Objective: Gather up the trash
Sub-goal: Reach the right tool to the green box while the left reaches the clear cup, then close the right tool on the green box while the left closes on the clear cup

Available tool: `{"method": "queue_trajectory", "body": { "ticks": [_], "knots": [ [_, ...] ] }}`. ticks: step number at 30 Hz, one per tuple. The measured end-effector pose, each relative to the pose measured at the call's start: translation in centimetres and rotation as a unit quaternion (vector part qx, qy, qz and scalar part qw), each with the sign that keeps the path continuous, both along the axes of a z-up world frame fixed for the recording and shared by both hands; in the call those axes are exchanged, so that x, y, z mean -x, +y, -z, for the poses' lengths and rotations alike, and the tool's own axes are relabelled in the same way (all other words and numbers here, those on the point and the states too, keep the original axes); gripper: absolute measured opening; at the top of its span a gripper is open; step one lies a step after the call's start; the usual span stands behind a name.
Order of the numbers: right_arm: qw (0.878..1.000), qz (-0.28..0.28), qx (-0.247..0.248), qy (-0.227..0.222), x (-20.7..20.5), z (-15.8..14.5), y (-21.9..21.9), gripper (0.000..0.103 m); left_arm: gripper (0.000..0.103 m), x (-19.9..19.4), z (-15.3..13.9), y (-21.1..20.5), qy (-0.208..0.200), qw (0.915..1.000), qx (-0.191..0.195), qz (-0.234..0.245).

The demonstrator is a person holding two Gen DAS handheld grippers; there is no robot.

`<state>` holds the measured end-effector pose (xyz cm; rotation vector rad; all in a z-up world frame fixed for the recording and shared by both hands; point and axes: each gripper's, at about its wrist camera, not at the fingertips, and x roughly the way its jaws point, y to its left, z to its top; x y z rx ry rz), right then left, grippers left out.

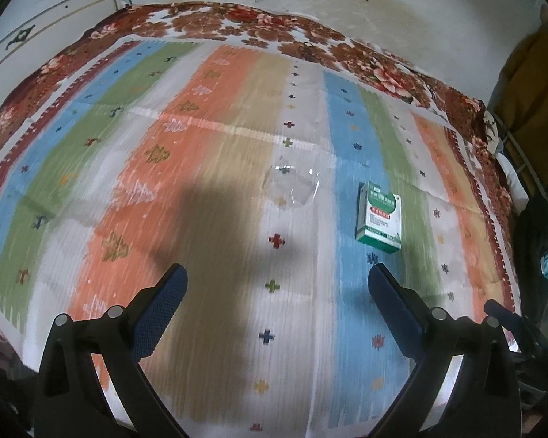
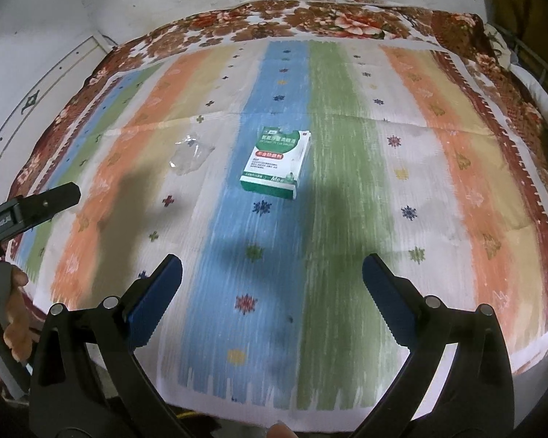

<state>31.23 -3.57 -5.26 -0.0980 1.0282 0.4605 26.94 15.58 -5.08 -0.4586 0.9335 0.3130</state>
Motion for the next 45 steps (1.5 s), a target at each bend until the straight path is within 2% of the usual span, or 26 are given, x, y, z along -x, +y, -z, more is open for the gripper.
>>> {"method": "queue_trajectory", "body": {
  "ticks": [5,11,15,19,24,28,32,36,39,42,45],
  "knots": [
    [1.000,-0.006,0.018,-0.007,-1.8,1.0,1.4,0.094,0.097,-2.4,0.3,1.4,-0.005,0.9999,-0.010,0.003],
    [1.000,0.003,0.012,0.001,-4.8,2.4,2.8,0.094,0.097,-5.0,2.1,3.3,0.013,0.9996,-0.021,0.016],
    [1.000,0.002,0.016,0.002,-7.0,3.2,4.1,0.094,0.097,-6.1,3.3,5.4,0.017,0.9997,0.002,0.016],
    [1.000,0.003,0.016,0.007,-9.0,3.9,5.8,0.094,0.097,-7.4,3.7,6.2,0.013,0.9994,-0.015,0.028],
    [1.000,0.007,0.000,0.021,-10.8,5.3,7.3,0.094,0.097,-9.2,6.4,7.2,0.018,0.9992,0.021,0.028],
    [1.000,0.016,0.022,0.016,-12.2,7.0,8.2,0.094,0.097,-10.5,8.2,7.4,0.023,0.9986,0.030,0.038],
    [0.999,0.017,0.034,0.023,-13.4,8.6,8.5,0.094,0.097,-11.3,8.2,7.6,0.008,0.9976,0.044,0.053],
    [0.998,-0.006,0.054,0.026,-14.1,10.3,9.3,0.094,0.097,-12.7,9.6,7.5,0.009,0.9948,0.079,0.063],
    [0.998,-0.009,0.057,0.020,-14.2,10.8,9.7,0.090,0.097,-13.7,10.9,7.3,0.010,0.9929,0.097,0.069],
    [0.997,-0.006,0.063,0.031,-14.5,11.4,9.6,0.077,0.096,-14.5,11.8,7.0,-0.002,0.9879,0.130,0.085],
    [0.997,-0.008,0.064,0.033,-14.5,11.7,9.5,0.075,0.090,-15.2,12.0,6.2,-0.008,0.9859,0.129,0.106]
  ]
}}
